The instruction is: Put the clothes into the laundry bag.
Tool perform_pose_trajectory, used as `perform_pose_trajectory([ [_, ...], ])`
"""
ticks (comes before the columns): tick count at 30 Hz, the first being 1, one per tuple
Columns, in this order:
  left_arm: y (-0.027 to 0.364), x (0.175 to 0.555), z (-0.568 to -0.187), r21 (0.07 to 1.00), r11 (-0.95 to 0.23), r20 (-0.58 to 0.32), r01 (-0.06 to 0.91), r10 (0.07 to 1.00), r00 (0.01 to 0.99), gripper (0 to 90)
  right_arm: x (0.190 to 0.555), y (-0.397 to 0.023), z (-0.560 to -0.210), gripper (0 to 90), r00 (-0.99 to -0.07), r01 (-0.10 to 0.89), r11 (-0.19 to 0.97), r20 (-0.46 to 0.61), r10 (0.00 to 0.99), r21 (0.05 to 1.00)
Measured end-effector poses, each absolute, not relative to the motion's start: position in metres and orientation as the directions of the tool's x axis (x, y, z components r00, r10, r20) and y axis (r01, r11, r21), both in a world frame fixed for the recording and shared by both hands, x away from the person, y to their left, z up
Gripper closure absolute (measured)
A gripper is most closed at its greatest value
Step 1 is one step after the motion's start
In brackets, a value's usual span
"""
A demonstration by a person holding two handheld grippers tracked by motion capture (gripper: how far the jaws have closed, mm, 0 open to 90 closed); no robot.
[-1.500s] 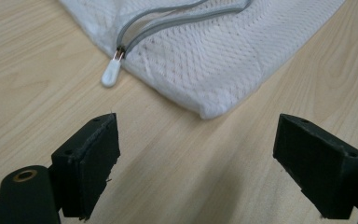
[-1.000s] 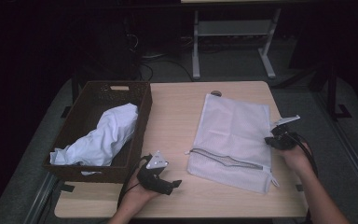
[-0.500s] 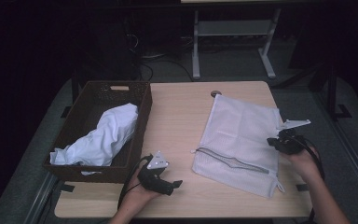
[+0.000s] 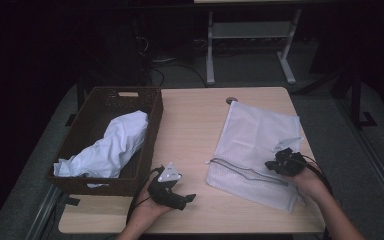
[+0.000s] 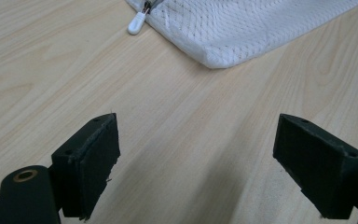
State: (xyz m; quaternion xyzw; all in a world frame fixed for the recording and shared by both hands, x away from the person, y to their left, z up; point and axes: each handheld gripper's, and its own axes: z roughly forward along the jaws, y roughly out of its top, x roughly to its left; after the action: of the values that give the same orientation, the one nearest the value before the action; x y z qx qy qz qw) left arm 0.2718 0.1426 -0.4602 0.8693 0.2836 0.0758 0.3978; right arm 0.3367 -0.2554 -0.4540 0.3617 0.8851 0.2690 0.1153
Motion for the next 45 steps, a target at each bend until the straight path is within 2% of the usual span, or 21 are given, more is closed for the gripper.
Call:
perform_pose_trajectory([
  [15,0.142,0.272,-0.46,0.734,-0.526,-0.094,0.431,0.549,0.83,14.1,0.336,-0.213,-0.458,89.6,-0.788,0.525,0.632,0.045,0.614,0.571],
  [20,0.142,0.272,-0.46,0.735,-0.524,-0.095,0.431,0.549,0.83,14.1,0.333,-0.197,-0.458,89.6,-0.815,0.489,0.656,0.033,0.578,0.575],
  [28,0.142,0.271,-0.46,0.735,-0.523,-0.096,0.431,0.55,0.83,14.1,0.366,-0.19,-0.443,89.6,-0.774,0.469,0.562,0.011,0.633,0.682],
  [32,0.143,0.271,-0.46,0.738,-0.517,-0.101,0.434,0.551,0.828,14.1,0.385,-0.181,-0.447,89.5,-0.764,0.463,0.547,0.002,0.645,0.697],
  [39,0.143,0.271,-0.46,0.736,-0.521,-0.1,0.431,0.547,0.831,14.1,0.4,-0.18,-0.463,89.5,-0.745,0.483,0.572,-0.033,0.667,0.663],
  [45,0.141,0.27,-0.46,0.736,-0.524,-0.097,0.428,0.545,0.833,14.1,0.402,-0.188,-0.469,89.6,-0.72,0.507,0.542,-0.016,0.693,0.67],
])
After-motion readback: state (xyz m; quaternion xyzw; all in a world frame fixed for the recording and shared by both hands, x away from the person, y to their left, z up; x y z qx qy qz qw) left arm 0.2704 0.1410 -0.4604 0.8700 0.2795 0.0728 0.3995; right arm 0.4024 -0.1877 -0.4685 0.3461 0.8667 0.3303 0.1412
